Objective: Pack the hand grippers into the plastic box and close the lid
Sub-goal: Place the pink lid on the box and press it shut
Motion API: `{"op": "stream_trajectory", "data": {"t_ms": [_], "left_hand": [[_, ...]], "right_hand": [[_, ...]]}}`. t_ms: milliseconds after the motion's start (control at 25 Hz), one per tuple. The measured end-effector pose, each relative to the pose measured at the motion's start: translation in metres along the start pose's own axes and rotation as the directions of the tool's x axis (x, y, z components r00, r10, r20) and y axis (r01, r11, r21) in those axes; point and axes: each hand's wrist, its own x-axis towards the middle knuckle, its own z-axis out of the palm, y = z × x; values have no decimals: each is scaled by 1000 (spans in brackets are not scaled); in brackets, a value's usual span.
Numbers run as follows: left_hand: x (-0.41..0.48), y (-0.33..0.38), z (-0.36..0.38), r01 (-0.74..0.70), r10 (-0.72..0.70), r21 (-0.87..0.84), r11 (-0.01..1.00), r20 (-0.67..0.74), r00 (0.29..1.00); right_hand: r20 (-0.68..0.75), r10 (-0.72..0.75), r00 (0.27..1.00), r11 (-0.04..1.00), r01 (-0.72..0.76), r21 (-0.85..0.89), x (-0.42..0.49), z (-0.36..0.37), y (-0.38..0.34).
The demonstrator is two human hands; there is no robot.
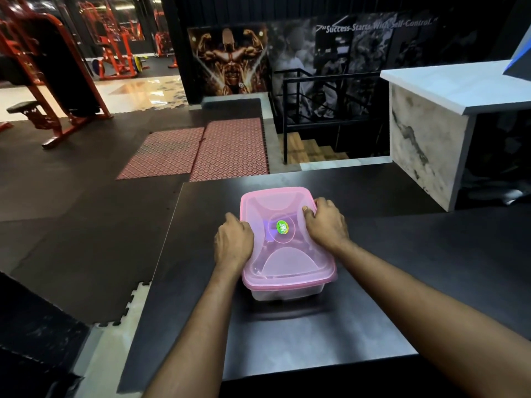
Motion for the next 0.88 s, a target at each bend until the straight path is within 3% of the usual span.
{"op": "stream_trajectory", "data": {"t_ms": [520,720,880], "left_hand": [[40,7,9,4,2,-76,997,78,997],[65,6,17,-143,179,-147,979,269,946],[91,7,21,-212,239,-133,968,250,938]], "right_hand": [[56,37,998,999,-39,28,15,6,0],[104,56,993,998,-56,-3,23,10,5],[134,71,988,997,-67,-33,31,10,6]]}}
